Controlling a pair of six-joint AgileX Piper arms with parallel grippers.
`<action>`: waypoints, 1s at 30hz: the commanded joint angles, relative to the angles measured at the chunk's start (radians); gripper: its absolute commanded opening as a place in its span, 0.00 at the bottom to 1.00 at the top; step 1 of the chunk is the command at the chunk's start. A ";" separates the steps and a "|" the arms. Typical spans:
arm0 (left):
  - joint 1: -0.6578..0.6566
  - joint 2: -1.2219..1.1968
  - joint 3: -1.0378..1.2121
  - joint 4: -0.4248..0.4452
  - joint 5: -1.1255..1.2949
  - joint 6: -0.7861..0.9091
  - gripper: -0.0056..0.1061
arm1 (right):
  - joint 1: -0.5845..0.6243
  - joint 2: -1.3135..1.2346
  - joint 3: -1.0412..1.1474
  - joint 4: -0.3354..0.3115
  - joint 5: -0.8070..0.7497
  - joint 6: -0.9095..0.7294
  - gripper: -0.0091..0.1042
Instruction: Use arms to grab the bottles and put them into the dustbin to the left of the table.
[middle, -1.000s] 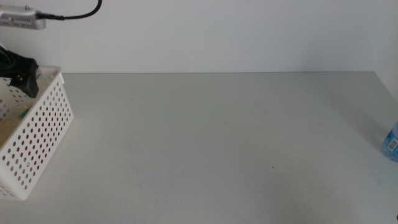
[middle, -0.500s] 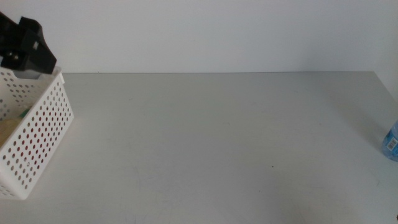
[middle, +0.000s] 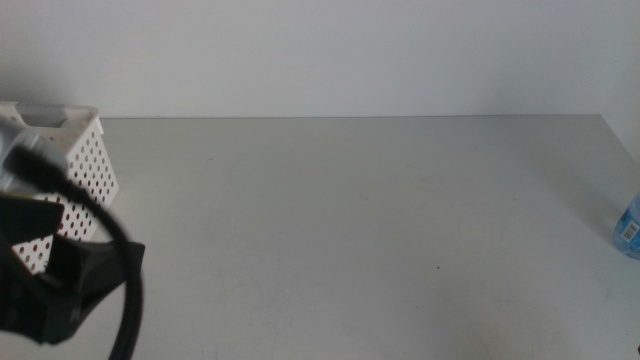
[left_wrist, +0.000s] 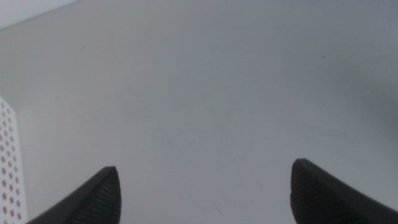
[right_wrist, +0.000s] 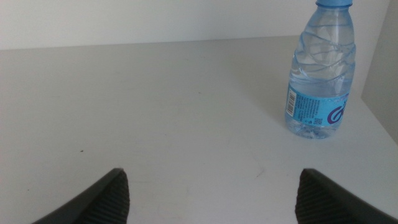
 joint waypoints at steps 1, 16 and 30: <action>-0.062 -0.078 0.053 -0.022 -0.158 -0.013 0.89 | -0.005 -0.022 -0.010 -0.009 -0.070 -0.009 0.71; -0.181 -0.145 0.124 0.116 -0.252 -0.166 0.89 | -0.005 -0.022 -0.010 -0.009 -0.070 -0.009 0.71; -0.123 -0.145 0.124 0.187 -0.299 -0.251 0.89 | -0.005 -0.022 -0.010 -0.009 -0.070 -0.009 0.71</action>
